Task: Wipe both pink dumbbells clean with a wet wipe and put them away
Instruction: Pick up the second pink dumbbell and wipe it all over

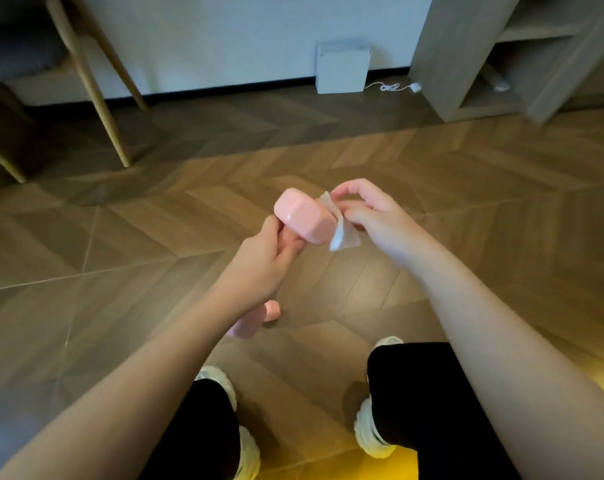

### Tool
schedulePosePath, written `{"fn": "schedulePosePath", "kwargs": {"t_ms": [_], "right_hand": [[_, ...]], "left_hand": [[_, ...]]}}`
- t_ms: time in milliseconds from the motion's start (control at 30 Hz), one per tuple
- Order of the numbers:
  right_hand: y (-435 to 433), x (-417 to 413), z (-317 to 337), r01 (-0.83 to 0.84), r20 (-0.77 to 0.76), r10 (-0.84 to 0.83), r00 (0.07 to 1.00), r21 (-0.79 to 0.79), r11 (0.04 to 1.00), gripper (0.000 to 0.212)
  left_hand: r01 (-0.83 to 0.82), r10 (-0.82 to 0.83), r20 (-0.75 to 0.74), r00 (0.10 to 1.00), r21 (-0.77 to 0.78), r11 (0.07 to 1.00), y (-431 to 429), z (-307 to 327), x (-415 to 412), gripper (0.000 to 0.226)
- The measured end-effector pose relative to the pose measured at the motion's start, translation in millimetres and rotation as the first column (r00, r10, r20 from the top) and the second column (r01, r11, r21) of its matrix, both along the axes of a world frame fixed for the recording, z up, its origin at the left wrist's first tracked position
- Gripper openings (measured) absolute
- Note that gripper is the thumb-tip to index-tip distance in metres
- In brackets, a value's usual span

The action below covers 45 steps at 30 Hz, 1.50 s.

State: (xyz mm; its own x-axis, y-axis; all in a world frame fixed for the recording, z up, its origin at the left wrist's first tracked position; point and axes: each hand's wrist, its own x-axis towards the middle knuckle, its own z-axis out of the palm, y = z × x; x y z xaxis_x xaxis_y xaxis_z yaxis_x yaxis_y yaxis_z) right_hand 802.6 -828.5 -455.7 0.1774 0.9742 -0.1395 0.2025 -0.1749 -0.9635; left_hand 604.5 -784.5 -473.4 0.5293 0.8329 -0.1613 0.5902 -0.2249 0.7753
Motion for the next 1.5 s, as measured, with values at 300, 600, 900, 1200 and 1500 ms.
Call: {"fn": "schedulePosePath", "kwargs": {"t_ms": [300, 600, 900, 1200, 1500], "right_hand": [[5, -23, -19, -0.091, -0.035, 0.1, 0.994, 0.217, 0.972, 0.044], [10, -19, -26, 0.01, -0.15, 0.02, 0.988, 0.199, 0.98, 0.034], [8, -18, -29, 0.018, -0.17, 0.006, 0.985, 0.14, 0.99, 0.045], [6, -17, -30, -0.096, -0.162, 0.113, 0.98, 0.111, 0.989, 0.039], [4, -23, -32, -0.207, 0.017, 0.207, 0.978, 0.09, 0.974, 0.039]], "left_hand": [[-0.11, 0.12, 0.179, 0.977, -0.064, 0.992, 4, -22, -8, 0.018], [-0.098, 0.105, 0.136, 0.985, -0.056, 0.994, 2, -27, -5, 0.02], [-0.137, 0.147, 0.176, 0.973, -0.07, 0.988, 3, -28, -5, 0.013], [-0.061, 0.089, 0.204, 0.975, -0.137, 0.989, 2, -16, -7, 0.034], [-0.054, 0.057, 0.113, 0.992, -0.033, 0.998, 3, -20, -2, 0.036]]}}
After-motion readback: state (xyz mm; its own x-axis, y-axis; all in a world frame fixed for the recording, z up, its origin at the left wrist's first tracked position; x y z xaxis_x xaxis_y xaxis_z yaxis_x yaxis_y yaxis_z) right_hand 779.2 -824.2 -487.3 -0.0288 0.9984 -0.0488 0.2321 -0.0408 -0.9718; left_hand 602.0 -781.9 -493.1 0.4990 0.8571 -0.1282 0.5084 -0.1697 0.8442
